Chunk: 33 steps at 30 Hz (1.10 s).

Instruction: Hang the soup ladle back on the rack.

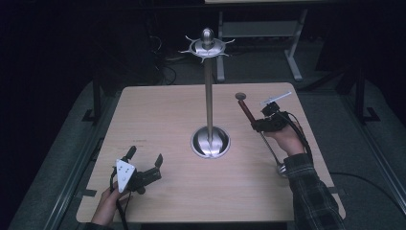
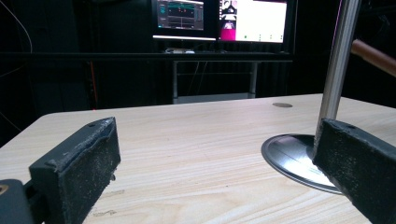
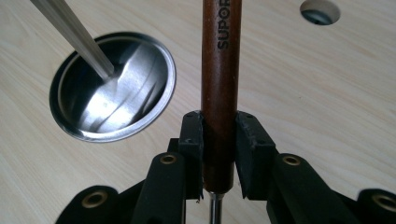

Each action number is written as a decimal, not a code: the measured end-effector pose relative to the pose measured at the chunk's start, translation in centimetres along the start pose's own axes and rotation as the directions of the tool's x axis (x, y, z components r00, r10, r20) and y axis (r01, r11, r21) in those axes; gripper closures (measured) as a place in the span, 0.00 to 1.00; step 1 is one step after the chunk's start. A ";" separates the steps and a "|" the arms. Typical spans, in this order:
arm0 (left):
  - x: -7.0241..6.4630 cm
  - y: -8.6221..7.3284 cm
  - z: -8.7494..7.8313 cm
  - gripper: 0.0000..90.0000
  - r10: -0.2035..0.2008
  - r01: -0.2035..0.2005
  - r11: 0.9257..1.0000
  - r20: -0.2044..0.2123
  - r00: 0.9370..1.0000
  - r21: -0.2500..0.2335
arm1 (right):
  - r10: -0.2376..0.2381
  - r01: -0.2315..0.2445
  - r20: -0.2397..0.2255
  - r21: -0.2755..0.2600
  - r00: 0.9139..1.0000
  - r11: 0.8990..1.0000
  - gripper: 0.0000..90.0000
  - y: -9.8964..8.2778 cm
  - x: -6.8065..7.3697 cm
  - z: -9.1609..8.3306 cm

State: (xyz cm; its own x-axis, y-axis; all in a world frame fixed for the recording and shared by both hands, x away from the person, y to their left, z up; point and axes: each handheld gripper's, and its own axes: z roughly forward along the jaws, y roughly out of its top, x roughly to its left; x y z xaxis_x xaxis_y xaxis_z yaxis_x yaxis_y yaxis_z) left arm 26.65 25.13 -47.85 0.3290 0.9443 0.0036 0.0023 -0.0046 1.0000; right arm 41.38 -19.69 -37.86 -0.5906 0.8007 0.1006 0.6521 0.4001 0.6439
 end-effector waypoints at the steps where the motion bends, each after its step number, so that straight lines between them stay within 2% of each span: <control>1: 0.0 0.0 0.0 0.00 0.000 0.000 1.000 0.000 1.000 0.000 | 0.004 -0.004 -0.001 -0.024 1.000 1.000 0.81 -0.3 -0.2 -0.5; 5: 0.0 0.0 0.0 0.00 -0.001 0.001 1.000 -0.001 1.000 0.000 | 0.011 -0.012 -0.011 -0.063 1.000 0.998 0.81 -0.7 -0.3 -1.2; 9: 0.0 0.0 0.0 0.00 0.001 -0.001 1.000 -0.001 1.000 0.001 | 0.028 -0.032 -0.026 -0.140 0.999 0.990 0.81 -1.3 -0.5 -2.5; 10: 0.0 0.0 0.0 0.00 0.001 -0.001 1.000 -0.001 1.000 0.001 | 0.028 -0.032 -0.026 -0.140 0.999 0.990 0.81 -1.3 -0.5 -2.5; 15: 0.0 0.0 0.0 0.00 0.002 -0.002 1.000 -0.007 1.000 0.000 | 0.030 -0.039 -0.047 -0.222 0.998 0.974 0.82 -1.8 -0.6 -4.1; 17: 0.0 0.0 0.0 0.00 0.001 -0.001 1.000 -0.008 1.000 0.000 | 0.028 -0.038 -0.048 -0.226 0.998 0.973 0.82 -1.8 -0.5 -4.3; 20: 0.0 0.0 0.0 0.00 0.000 0.000 1.000 -0.009 1.000 0.001 | 0.019 -0.032 -0.055 -0.254 0.998 0.967 0.82 -1.9 -0.5 -4.9; 21: 0.0 0.0 0.0 0.00 0.001 -0.001 1.000 -0.008 1.000 0.001 | 0.015 -0.033 -0.064 -0.280 0.998 0.959 0.82 -2.0 -0.5 -5.2; 22: 0.0 0.0 0.0 0.00 0.001 -0.001 1.000 -0.008 1.000 0.000 | 0.015 -0.033 -0.064 -0.280 0.998 0.959 0.82 -2.0 -0.5 -5.2; 26: 0.0 0.0 0.0 0.00 0.001 -0.001 1.000 -0.007 1.000 0.001 | 0.017 -0.043 -0.085 -0.318 0.996 0.947 0.82 -2.0 -0.4 -5.9; 33: 0.0 0.0 0.0 0.00 0.002 -0.002 1.000 -0.008 1.000 0.001 | -0.011 -0.030 -0.106 -0.372 0.994 0.928 0.82 -1.5 0.3 -7.0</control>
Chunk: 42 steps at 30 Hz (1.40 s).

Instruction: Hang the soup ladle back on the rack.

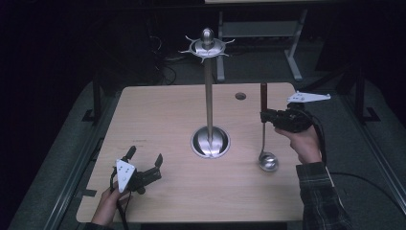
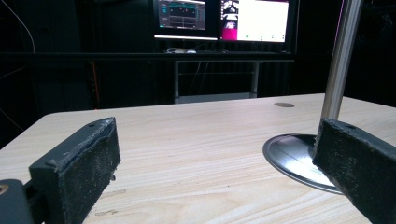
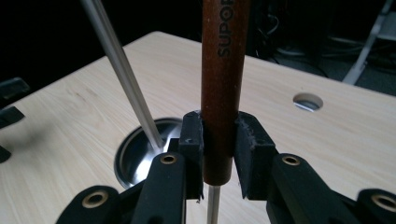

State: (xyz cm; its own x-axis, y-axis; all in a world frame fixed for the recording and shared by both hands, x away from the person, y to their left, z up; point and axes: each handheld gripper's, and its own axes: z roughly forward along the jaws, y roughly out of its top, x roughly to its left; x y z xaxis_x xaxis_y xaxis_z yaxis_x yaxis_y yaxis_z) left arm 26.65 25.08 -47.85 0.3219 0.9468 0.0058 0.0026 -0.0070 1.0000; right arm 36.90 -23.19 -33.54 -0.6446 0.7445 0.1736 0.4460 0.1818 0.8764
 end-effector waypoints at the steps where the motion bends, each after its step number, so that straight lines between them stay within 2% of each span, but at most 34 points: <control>1: 0.0 0.0 0.0 0.00 0.000 0.000 1.000 0.000 1.000 0.001 | -0.005 0.005 -0.003 -0.008 1.000 1.000 0.82 0.2 0.2 -0.1; 8: 0.0 0.0 0.0 0.00 0.004 -0.004 1.000 0.001 1.000 0.000 | -0.049 0.047 -0.029 -0.054 0.998 0.997 0.82 1.9 1.6 -0.7; 11: -0.1 0.0 0.0 0.00 -0.010 0.010 1.000 0.000 1.000 -0.004 | -0.064 0.062 -0.031 -0.062 0.997 0.996 0.82 2.4 1.9 -0.9; 18: 0.0 0.0 0.0 0.00 -0.005 0.005 1.000 0.000 1.000 -0.006 | -0.106 0.099 -0.061 -0.109 0.992 0.989 0.82 4.9 3.0 -1.9; 19: 0.1 0.0 0.0 0.00 0.010 -0.010 1.000 0.000 1.000 0.006 | -0.106 0.099 -0.061 -0.109 0.992 0.989 0.82 4.9 3.0 -1.9; 20: 0.1 0.0 0.0 0.00 0.007 -0.007 1.000 0.000 1.000 0.003 | -0.109 0.101 -0.067 -0.113 0.992 0.988 0.82 5.2 3.1 -2.0; 22: 0.0 0.0 0.1 0.00 -0.008 0.008 1.000 -0.001 1.000 -0.007 | -0.127 0.116 -0.080 -0.121 0.989 0.986 0.82 6.1 3.5 -2.1; 29: 0.0 0.0 0.0 0.00 -0.004 0.004 1.000 0.000 1.000 -0.005 | -0.167 0.153 -0.106 -0.131 0.980 0.980 0.82 8.0 4.6 -1.9; 32: 0.0 0.0 0.0 0.00 -0.006 0.006 1.000 -0.001 1.000 -0.005 | -0.195 0.177 -0.126 -0.135 0.973 0.975 0.82 9.2 5.5 -1.6; 42: 0.0 0.0 0.0 0.00 -0.005 0.005 1.000 -0.001 1.000 -0.003 | -0.237 0.212 -0.160 -0.159 0.958 0.964 0.82 10.8 7.3 -1.1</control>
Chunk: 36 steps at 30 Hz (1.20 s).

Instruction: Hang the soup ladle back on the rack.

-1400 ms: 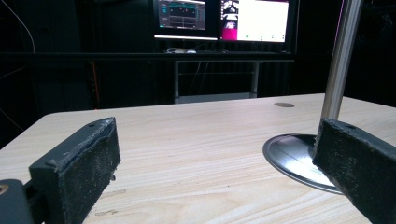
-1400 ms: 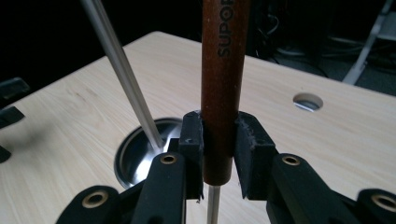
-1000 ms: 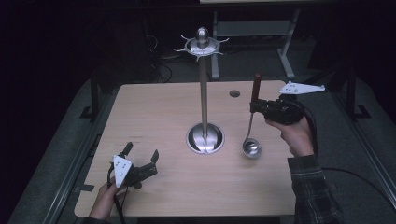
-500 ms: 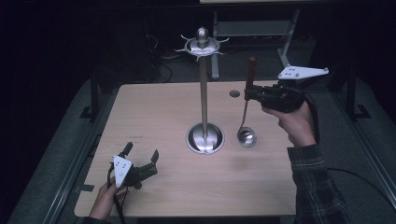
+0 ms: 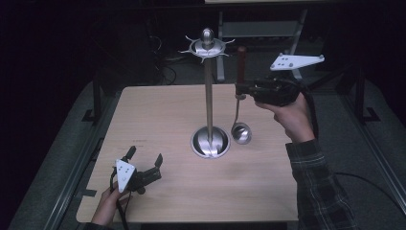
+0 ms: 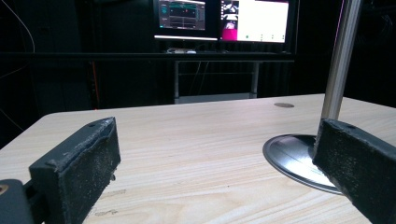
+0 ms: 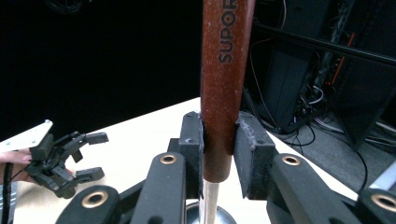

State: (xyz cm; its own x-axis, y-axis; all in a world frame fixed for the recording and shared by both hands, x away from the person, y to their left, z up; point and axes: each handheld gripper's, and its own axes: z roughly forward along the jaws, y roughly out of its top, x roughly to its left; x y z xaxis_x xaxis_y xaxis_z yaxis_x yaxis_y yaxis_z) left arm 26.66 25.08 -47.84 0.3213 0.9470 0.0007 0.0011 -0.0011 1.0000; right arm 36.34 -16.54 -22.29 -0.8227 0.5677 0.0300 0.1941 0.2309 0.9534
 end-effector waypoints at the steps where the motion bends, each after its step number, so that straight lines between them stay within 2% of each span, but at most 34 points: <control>1: 0.0 0.0 0.0 0.00 -0.001 0.001 1.000 0.000 1.000 0.000 | -0.005 0.005 -0.001 -0.001 1.000 1.000 0.82 0.1 0.1 0.1; 15: 0.0 0.0 0.0 0.00 0.000 0.000 1.000 0.000 1.000 0.000 | -0.015 0.015 -0.015 0.019 1.000 1.000 0.82 0.6 0.6 1.1; 24: 0.0 0.0 0.0 0.00 0.000 0.000 1.000 0.000 1.000 -0.002 | -0.011 0.012 -0.013 0.050 1.000 0.999 0.81 0.8 0.6 2.8; 36: 0.0 0.0 0.0 0.00 0.002 -0.002 1.000 0.000 1.000 0.000 | -0.010 0.010 -0.005 0.049 1.000 0.999 0.81 0.8 0.6 3.2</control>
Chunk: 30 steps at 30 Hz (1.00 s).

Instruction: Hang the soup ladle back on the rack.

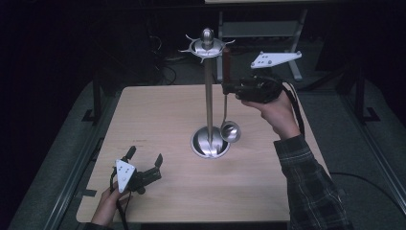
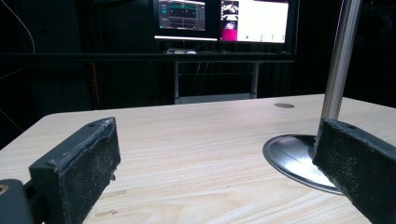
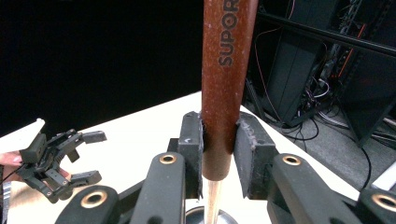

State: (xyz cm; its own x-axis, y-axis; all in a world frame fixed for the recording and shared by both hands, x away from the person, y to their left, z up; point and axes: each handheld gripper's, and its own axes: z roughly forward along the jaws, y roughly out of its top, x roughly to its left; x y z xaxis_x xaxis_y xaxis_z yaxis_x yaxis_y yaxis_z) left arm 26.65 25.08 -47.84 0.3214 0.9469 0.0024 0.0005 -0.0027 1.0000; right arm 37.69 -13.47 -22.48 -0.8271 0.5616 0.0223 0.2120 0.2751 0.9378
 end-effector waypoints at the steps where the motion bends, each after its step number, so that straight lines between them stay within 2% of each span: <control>1: 0.0 0.0 0.0 0.00 -0.001 0.001 1.000 0.000 1.000 0.000 | 0.000 0.000 -0.002 0.001 1.000 1.000 0.80 0.0 0.0 0.0; 14: 0.0 0.0 0.1 0.00 0.004 -0.004 1.000 0.005 1.000 0.001 | 0.027 -0.027 -0.002 0.008 1.000 1.000 0.68 -0.9 -0.2 -0.7; 30: 0.0 0.0 0.0 0.00 0.002 -0.002 1.000 0.004 1.000 -0.003 | 0.073 -0.073 0.022 0.010 0.997 0.997 0.57 -5.2 -1.1 -2.6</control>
State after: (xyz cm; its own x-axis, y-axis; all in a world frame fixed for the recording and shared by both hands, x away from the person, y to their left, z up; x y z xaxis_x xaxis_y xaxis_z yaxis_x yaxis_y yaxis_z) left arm 26.70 25.07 -47.85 0.3249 0.9457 0.0040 -0.0024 -0.0034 1.0000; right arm 36.15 -17.52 -26.48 -0.7977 0.5974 0.0827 0.2767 0.2407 0.9303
